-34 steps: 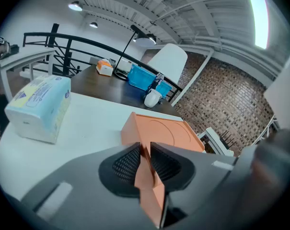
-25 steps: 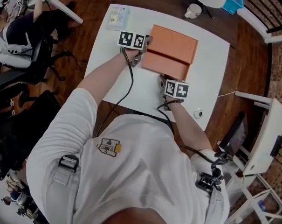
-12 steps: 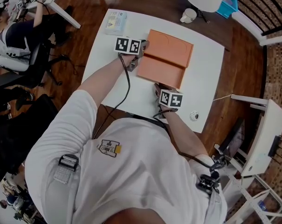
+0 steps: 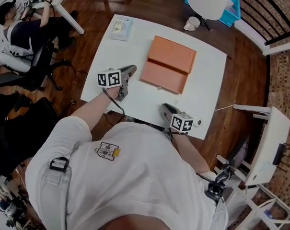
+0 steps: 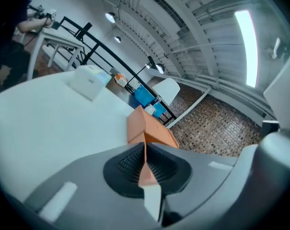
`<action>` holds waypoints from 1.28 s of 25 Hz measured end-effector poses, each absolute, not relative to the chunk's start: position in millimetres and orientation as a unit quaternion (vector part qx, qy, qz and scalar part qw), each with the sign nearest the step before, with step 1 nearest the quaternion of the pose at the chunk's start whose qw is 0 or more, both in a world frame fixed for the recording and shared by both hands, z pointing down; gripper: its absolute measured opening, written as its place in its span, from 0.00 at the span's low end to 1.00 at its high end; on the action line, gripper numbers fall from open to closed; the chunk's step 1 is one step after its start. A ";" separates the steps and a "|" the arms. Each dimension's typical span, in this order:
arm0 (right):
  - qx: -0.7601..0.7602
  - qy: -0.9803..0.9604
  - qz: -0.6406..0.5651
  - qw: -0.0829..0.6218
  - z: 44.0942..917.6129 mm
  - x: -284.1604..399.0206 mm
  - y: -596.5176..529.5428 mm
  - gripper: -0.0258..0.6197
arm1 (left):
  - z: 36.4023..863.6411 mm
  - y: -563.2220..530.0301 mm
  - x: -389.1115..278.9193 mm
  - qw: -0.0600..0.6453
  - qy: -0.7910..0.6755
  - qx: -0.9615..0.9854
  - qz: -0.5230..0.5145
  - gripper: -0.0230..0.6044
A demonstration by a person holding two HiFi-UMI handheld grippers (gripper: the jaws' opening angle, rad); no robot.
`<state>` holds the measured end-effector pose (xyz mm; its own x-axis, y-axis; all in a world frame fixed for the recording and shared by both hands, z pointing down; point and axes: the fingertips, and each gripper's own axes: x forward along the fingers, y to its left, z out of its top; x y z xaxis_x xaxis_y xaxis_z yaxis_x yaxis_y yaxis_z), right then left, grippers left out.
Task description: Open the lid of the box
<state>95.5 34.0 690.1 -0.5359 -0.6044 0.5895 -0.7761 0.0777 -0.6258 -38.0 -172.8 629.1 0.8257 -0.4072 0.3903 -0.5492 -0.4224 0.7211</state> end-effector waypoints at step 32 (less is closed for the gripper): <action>0.545 -0.732 0.407 0.045 656.9 127.7 41.7 0.04 | 677.5 -25.3 -31.2 0.445 -0.193 0.857 0.172 0.04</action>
